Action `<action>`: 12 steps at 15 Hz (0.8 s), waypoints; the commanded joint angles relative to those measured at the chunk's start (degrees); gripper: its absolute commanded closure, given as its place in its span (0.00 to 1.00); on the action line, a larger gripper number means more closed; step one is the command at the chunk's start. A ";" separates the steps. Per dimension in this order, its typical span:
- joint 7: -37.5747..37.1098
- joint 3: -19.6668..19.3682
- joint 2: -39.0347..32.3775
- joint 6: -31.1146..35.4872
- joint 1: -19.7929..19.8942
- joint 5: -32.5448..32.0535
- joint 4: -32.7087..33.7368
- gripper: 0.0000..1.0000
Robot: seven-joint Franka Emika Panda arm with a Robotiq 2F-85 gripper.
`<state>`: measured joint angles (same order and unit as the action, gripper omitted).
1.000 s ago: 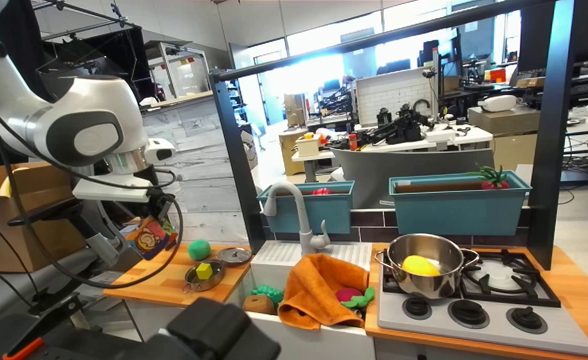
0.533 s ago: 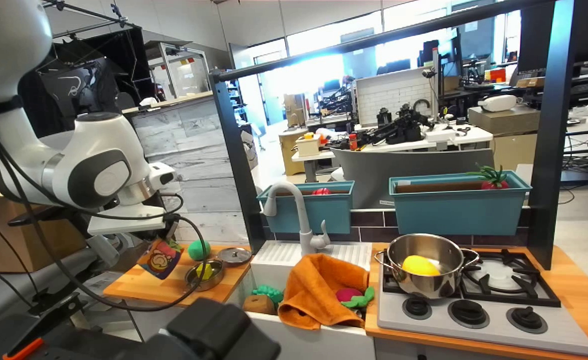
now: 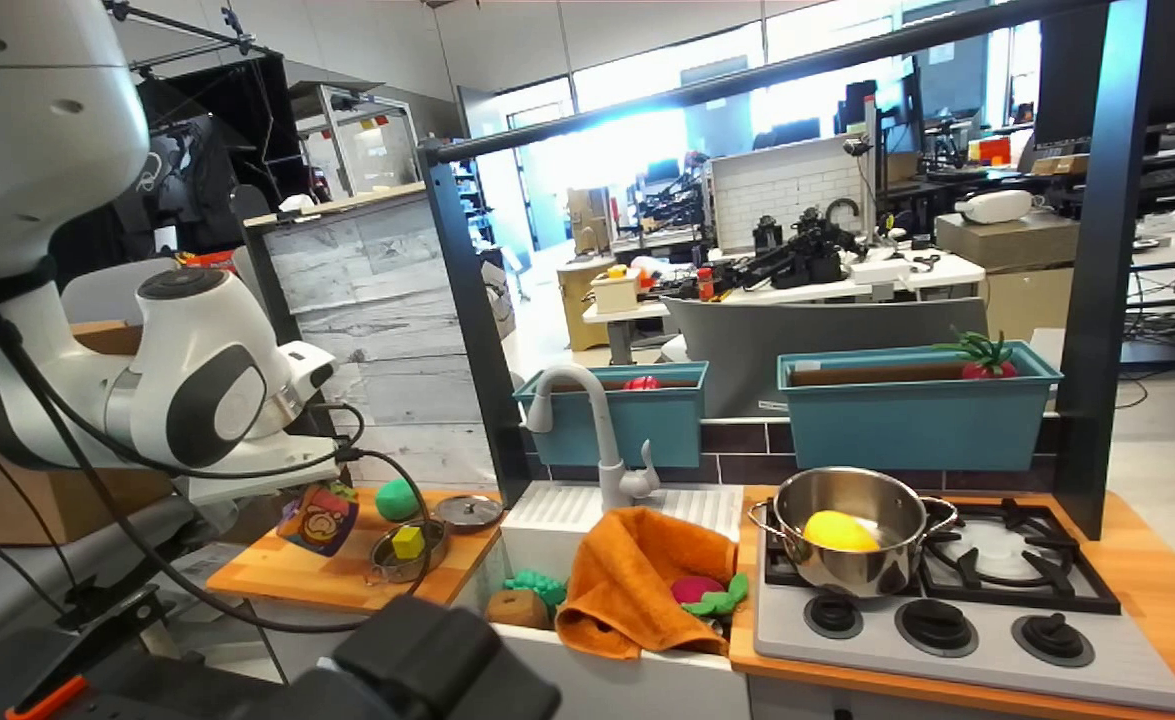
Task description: Remove the cube toy from the sink and put it on the counter left of the sink
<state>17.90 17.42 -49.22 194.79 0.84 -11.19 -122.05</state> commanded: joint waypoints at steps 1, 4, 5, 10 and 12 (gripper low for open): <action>-1.14 -0.37 -3.77 4.34 0.19 -5.09 3.37 0.95; -1.19 -2.60 -5.21 5.05 -1.86 -6.14 5.00 0.55; -1.12 -3.59 -5.41 5.20 -2.67 -6.21 5.38 0.48; -1.27 -5.93 -6.28 5.11 -4.51 -6.13 6.70 0.12; -1.32 -6.23 -6.28 5.14 -4.80 -6.15 6.82 0.00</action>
<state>17.78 12.69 -54.39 197.87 -2.62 -15.79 -116.52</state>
